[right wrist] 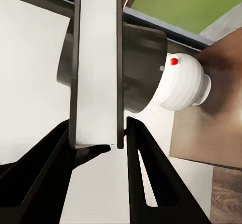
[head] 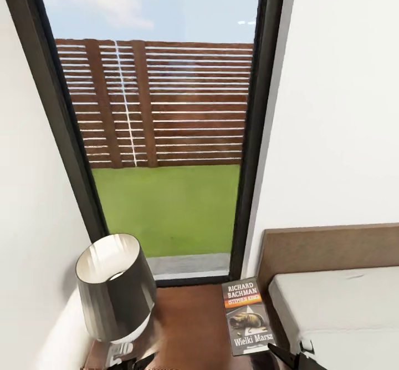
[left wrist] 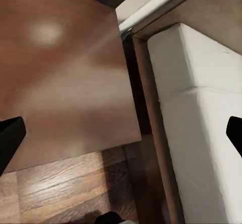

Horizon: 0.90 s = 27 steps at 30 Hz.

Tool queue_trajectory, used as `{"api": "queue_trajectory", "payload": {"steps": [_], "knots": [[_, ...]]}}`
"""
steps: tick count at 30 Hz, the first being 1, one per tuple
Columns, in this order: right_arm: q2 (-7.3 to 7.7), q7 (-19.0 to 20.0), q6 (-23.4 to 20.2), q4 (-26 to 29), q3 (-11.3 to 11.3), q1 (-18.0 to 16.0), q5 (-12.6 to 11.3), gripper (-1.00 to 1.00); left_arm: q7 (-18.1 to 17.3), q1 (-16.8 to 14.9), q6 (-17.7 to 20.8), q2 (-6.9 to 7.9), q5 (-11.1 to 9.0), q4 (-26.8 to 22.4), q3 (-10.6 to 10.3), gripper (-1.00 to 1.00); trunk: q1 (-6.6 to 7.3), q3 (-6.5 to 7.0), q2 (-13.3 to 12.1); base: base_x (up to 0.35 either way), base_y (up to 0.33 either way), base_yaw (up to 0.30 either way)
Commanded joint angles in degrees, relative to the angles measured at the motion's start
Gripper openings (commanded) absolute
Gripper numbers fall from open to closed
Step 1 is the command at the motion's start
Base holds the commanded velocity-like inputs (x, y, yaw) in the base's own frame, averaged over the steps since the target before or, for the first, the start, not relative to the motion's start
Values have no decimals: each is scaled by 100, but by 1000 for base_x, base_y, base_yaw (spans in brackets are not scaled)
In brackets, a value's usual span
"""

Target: In the bedroom, move the book from the bed onto either nightstand, and place the two sandals side by side next to the bed.

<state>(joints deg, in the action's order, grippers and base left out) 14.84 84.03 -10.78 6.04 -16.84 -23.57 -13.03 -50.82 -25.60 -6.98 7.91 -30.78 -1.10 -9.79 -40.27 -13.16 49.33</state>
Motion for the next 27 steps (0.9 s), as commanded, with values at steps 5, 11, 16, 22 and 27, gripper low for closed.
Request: {"api": "queue_trajectory", "payload": {"steps": [5,11,16,22,27], "knots": [[2,20,-58,3,-21,-4,-23,-100,21,-6,-49,-3,-30,7,-49,100,-1,-8,6,24,0,291],[2,23,-56,3,-21,-5,-23,-100,36,-6,-50,-8,-29,9,-49,100,-1,-8,6,222,0,291],[2,22,-58,3,-21,-3,-18,-100,37,-6,-49,-9,-28,10,-49,100,-1,-8,6,78,0,291],[2,25,-57,3,-21,-3,-22,-100,37,-6,-49,-9,-28,13,-49,100,-1,-8,6,7,0,236],[2,25,-58,3,-21,-4,-24,-100,32,-6,-50,-9,-26,12,-49,100,-1,-8,6,1,0,45]]}}
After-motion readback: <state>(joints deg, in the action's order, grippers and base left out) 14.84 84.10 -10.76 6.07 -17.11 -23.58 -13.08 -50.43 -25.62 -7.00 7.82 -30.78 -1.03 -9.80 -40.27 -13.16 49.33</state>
